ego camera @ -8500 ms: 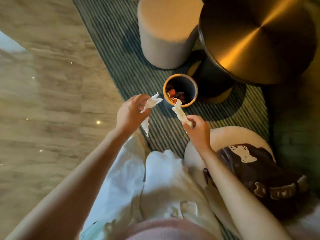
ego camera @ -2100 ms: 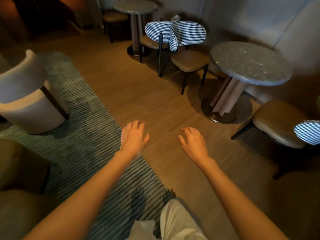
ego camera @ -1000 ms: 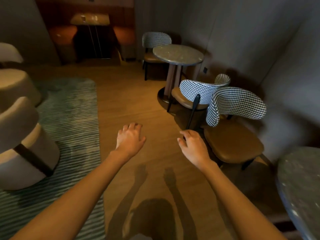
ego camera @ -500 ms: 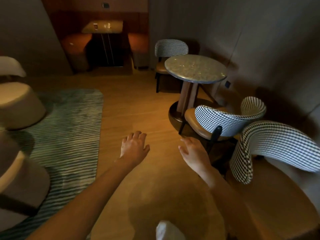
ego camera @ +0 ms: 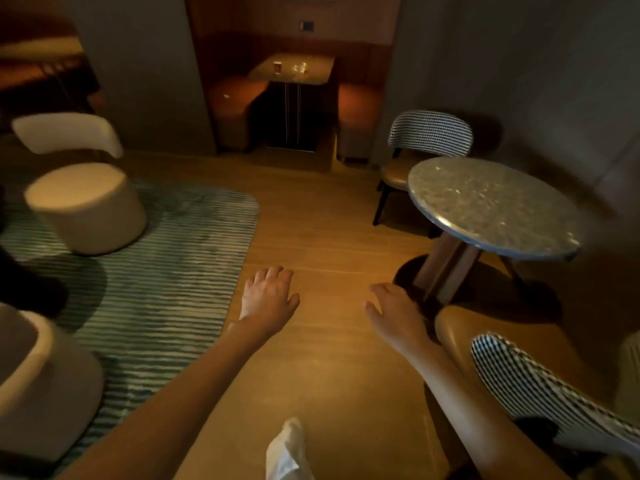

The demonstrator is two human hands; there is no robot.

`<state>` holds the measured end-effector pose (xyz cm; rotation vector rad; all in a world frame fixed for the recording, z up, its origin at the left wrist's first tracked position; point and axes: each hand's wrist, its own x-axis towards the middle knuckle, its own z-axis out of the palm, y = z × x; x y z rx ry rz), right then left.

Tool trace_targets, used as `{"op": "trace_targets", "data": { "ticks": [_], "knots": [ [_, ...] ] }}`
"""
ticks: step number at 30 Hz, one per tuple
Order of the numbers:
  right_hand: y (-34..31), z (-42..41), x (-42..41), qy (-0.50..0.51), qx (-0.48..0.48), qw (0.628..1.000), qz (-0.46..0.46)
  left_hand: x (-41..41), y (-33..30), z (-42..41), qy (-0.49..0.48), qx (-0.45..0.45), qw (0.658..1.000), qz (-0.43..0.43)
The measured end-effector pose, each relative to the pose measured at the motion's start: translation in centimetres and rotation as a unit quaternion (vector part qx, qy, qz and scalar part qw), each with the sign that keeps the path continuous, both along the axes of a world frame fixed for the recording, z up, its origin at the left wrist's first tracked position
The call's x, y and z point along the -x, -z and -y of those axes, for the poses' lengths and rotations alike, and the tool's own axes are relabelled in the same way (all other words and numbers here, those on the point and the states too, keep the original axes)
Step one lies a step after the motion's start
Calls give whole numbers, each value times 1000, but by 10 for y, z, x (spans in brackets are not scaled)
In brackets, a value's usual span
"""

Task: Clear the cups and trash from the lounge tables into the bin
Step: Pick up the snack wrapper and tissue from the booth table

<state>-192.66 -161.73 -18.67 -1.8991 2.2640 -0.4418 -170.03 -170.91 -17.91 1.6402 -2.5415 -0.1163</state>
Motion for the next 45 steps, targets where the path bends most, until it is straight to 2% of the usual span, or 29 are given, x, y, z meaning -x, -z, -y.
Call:
{"op": "trace_targets", "data": {
  "ticks": [9, 15, 26, 30, 35, 40, 45],
  "knots": [
    [-26, 225, 50, 9, 19, 1000, 22, 64, -32, 232, -1, 17, 999, -40],
    [-7, 347, 80, 15, -14, 999, 50, 90, -11, 357, 10, 8, 1000, -25],
    [-33, 686, 170, -19, 28, 999, 36, 164, -34, 661, -36, 36, 999, -8],
    [-47, 788, 177, -50, 36, 998, 26, 168, -34, 747, -67, 27, 997, -11],
    [-33, 912, 178, -75, 22, 997, 22, 167, -20, 861, -97, 16, 995, -14],
    [-23, 1051, 164, -90, 14, 996, 18, 153, -21, 1001, -106, 36, 993, -32],
    [-46, 1193, 154, -69, 45, 997, 11, 143, -43, 1145, -105, 47, 992, -41]
  ]
}}
